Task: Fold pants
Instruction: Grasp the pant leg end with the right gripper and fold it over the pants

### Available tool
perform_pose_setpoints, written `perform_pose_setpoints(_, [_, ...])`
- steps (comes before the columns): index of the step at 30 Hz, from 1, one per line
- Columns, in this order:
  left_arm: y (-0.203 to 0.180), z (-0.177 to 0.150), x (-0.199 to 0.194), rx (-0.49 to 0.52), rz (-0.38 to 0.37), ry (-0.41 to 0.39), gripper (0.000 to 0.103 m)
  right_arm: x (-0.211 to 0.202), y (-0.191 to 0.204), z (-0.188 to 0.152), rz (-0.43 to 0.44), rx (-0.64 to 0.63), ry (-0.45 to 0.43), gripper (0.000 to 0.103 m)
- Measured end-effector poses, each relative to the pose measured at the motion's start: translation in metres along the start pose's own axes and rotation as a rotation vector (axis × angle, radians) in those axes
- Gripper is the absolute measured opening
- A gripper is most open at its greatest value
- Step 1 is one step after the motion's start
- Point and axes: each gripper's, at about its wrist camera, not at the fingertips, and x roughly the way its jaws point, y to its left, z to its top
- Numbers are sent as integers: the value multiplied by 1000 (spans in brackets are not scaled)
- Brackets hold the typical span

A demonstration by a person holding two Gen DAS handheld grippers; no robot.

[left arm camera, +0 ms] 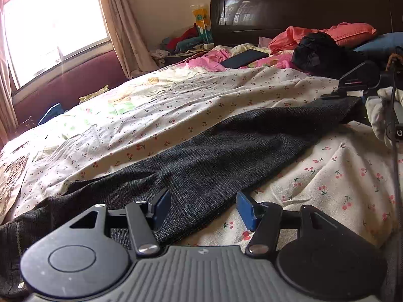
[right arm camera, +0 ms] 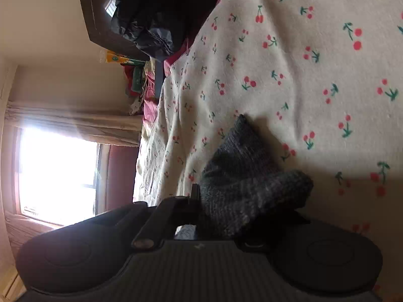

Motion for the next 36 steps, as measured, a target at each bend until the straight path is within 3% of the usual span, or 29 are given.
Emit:
perform_pose_setpoints(2, [1,6,4,-8,-11,-23,71,-2,30,12,0,-136,-44,5])
perform_pose_setpoints(4, [1,10,15,-26,-30,-36,72,1,42,17,1,-179,-56,5])
perform_pose_setpoints(5, [2,10,26,-36,-53,-16,78,7,44,16,-47,-208,-57,5])
perform_pose_setpoints(9, [5,-10,86,-91,-137,153,80,38,37,12,-304,-318,11,5])
perform_pose_setpoints(12, [10,-14,82,-90,-163,117,81,26,58,1,-264,-407,-27,5])
perform_pose_setpoints(16, [29,-23,56,-130,-144,66,81,16,115,-31,-180,-573,-40,6])
perform_pose_setpoints(21, [81,-52,12,-258,-69,18,81,36,190,-138,-32,-828,122,6])
perform_pose_setpoints(26, [147,-92,-39,-292,92,5,81,72,223,-307,110,-1063,361,6])
perform_pose_setpoints(29, [192,-121,-62,-326,201,36,81,93,231,-410,183,-1139,523,5])
perform_pose_setpoints(32, [229,-153,-82,-405,277,78,81,103,234,-501,231,-1261,575,5])
perform_pose_setpoints(36, [252,-185,-98,-459,320,90,81,96,226,-577,283,-1456,569,6])
